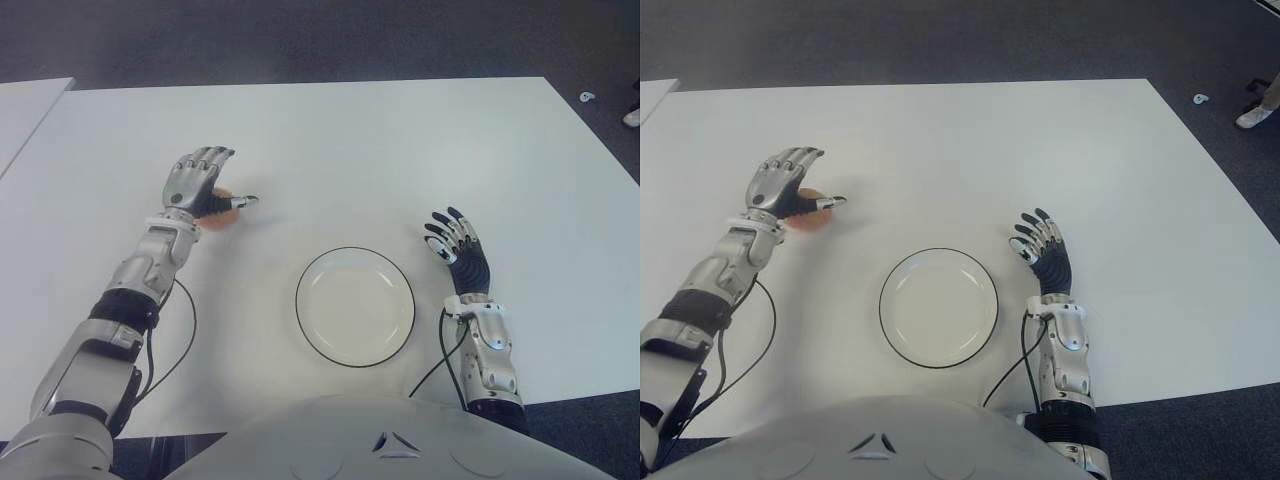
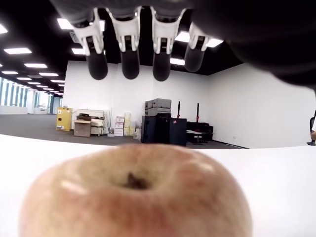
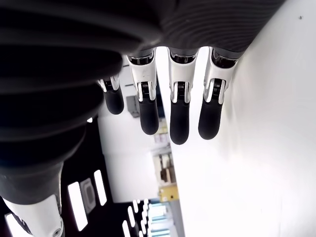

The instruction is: Put the apples into the plate.

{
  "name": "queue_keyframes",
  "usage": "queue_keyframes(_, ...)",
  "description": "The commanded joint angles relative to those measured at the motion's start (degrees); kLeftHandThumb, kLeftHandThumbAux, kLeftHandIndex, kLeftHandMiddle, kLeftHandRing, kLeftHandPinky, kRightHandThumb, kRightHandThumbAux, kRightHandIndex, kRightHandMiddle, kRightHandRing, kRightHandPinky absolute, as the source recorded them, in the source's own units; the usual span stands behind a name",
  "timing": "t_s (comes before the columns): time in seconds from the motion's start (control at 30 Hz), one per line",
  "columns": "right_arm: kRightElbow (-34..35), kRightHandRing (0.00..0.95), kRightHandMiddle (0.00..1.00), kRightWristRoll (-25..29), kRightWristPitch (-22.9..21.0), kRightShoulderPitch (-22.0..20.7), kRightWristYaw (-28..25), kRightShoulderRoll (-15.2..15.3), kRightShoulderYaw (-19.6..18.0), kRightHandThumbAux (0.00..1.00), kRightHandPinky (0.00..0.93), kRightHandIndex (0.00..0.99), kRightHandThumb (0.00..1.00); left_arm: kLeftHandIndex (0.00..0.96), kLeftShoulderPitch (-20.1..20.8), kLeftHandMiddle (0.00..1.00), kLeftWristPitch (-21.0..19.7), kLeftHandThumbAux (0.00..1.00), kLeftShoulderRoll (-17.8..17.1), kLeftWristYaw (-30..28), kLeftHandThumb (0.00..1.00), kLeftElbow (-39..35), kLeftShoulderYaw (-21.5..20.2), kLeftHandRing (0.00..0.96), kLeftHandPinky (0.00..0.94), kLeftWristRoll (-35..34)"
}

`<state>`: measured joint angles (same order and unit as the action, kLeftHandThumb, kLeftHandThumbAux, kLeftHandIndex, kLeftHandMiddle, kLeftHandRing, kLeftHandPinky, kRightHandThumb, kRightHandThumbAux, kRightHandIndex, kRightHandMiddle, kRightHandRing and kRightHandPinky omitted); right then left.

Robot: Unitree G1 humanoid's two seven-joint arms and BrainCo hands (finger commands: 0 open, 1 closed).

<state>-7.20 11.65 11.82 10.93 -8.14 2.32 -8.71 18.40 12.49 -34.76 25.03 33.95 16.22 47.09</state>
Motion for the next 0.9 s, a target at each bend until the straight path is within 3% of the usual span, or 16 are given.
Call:
queue_keyframes(0.03, -2.5, 0.268, 0.236, 0.6, -2.8, 1.4, 0.0, 0.1, -0.6, 0.717, 0.311, 0.124, 0.459, 0.112, -1.8, 0.125, -0.7, 0.261, 0.4, 0.1, 0.288, 0.8, 1.0, 0.125, 0.162, -0.1)
queue_keyframes(0.9, -2.4, 0.263, 0.235, 1.9, -4.2, 0.7, -1.3, 1.8, -2.1, 0.710, 0.301, 0.134, 0.481, 0.110, -7.7, 0.115, -5.0, 0.268, -0.9, -0.2, 0.287, -3.0, 2.9, 0.116, 0.158, 1.4)
